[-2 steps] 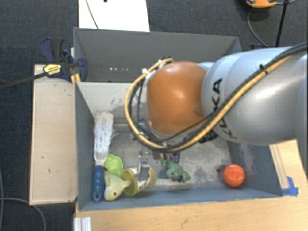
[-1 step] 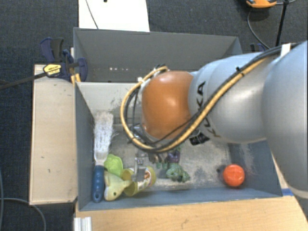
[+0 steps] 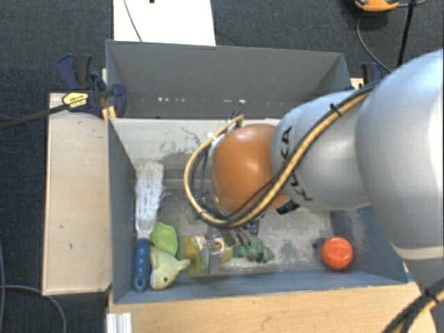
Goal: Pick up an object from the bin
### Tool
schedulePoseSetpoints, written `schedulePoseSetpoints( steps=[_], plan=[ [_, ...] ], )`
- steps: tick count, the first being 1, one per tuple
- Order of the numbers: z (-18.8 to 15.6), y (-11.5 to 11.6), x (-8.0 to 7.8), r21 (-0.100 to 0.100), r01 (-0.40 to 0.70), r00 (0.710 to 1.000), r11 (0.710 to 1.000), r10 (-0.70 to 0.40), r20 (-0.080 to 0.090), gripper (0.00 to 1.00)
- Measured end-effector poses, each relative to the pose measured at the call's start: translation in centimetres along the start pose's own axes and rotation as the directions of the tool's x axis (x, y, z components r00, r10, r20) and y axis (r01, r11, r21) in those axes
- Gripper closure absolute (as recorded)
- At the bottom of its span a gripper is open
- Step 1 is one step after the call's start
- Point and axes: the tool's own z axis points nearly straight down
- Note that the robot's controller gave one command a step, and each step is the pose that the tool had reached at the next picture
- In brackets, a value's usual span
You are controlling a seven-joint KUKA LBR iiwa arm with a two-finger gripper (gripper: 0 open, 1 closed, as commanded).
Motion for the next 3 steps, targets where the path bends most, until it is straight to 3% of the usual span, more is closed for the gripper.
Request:
schedulePoseSetpoints(
  steps=[1,2,3],
  plan=[
    [2.8,-1.2,0.9,0.000,0.087,0.996,0.996,-0.087,-0.011,0.00],
    [3.3,-5.7,2.2,0.002,0.331,0.944,0.944,-0.331,0.000,1.00],
    [3.3,-5.7,2.2,0.002,0.329,0.944,0.944,-0.329,-0.001,1.00]
  ],
)
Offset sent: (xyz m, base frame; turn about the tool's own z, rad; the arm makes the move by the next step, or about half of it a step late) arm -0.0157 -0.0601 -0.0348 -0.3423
